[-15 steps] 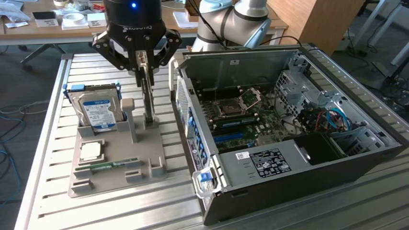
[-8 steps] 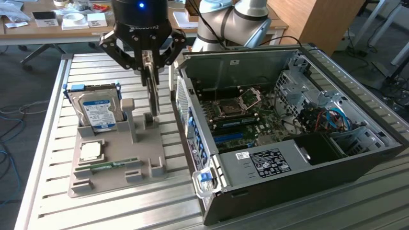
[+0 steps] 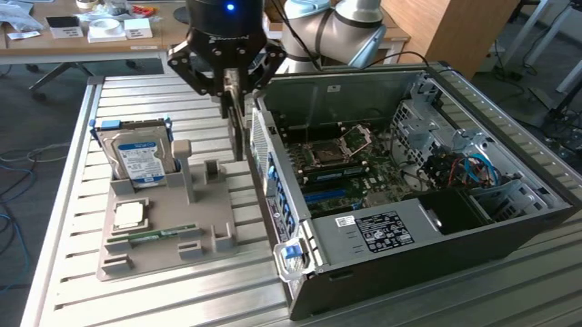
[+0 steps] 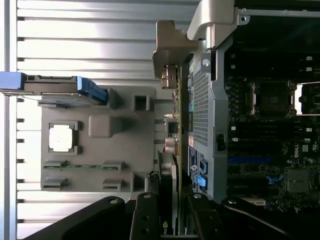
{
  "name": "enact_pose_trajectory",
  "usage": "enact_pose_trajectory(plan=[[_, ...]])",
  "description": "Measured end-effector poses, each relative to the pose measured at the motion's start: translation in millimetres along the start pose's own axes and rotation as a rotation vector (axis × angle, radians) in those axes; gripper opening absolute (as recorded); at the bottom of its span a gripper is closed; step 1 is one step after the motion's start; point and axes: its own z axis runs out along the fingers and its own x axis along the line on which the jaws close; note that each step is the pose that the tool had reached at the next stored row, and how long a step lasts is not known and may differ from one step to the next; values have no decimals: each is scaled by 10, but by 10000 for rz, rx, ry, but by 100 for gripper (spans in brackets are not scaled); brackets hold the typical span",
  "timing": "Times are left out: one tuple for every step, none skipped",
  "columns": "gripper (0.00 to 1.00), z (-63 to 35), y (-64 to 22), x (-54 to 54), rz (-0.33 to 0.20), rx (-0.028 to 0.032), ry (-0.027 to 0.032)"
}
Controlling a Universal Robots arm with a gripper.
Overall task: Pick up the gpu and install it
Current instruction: 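Pick up the gpu and move the gpu toward the slot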
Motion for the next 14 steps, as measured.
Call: enact_pose_trajectory(plan=[[27, 1, 0, -36, 1, -32, 0], [27, 2, 0, -73, 1, -65, 0], [27, 3, 0, -114, 2, -102, 1], [27, 4, 1, -161, 4, -140, 1], [27, 5, 1, -205, 5, -175, 2], [27, 7, 2, -250, 6, -208, 1], [27, 8, 2, -296, 6, -239, 1], [27, 9, 2, -341, 6, -266, 2], [27, 11, 3, -385, 8, -293, 1], [27, 12, 3, -430, 9, -320, 2], [27, 13, 3, -480, 8, -347, 3], [27, 14, 3, -525, 9, -372, 3], [27, 15, 4, -569, 10, -396, 3], [27, 16, 4, -614, 12, -419, 4]])
